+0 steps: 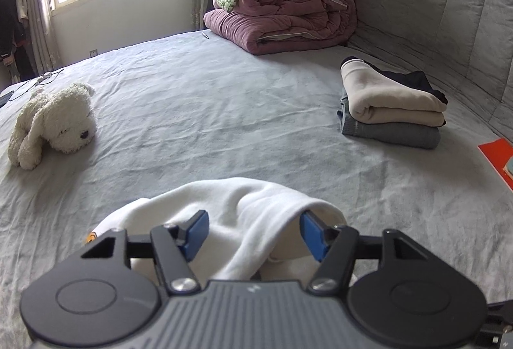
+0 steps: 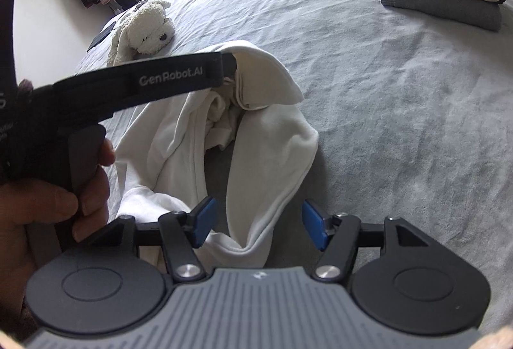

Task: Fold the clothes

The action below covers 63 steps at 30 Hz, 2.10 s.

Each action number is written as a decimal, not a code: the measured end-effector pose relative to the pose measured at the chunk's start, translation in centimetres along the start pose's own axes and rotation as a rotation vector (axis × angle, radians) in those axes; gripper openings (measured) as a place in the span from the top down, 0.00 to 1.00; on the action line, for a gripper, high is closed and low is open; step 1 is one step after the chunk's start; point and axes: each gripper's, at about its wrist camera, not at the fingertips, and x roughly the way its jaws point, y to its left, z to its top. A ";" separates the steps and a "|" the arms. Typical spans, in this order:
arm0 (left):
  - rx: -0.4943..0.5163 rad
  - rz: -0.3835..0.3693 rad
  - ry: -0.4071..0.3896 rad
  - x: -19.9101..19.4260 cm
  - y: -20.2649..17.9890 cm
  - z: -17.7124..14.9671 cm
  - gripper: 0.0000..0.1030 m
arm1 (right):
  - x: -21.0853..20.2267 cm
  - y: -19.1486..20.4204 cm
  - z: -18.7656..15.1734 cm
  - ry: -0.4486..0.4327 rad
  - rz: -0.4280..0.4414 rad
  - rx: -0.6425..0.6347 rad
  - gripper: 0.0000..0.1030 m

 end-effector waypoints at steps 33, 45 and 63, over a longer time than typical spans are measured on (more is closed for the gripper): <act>-0.310 0.399 -0.196 -12.8 16.4 -2.0 0.96 | 1.6 1.8 -0.9 0.052 0.002 -0.048 0.36; -0.411 0.504 -0.126 -14.5 21.6 -6.8 0.96 | 2.0 2.3 -0.7 0.038 -0.002 -0.061 0.35; -0.487 0.572 0.132 -11.5 25.6 -14.3 0.94 | 2.7 3.0 -0.3 0.036 -0.022 -0.070 0.31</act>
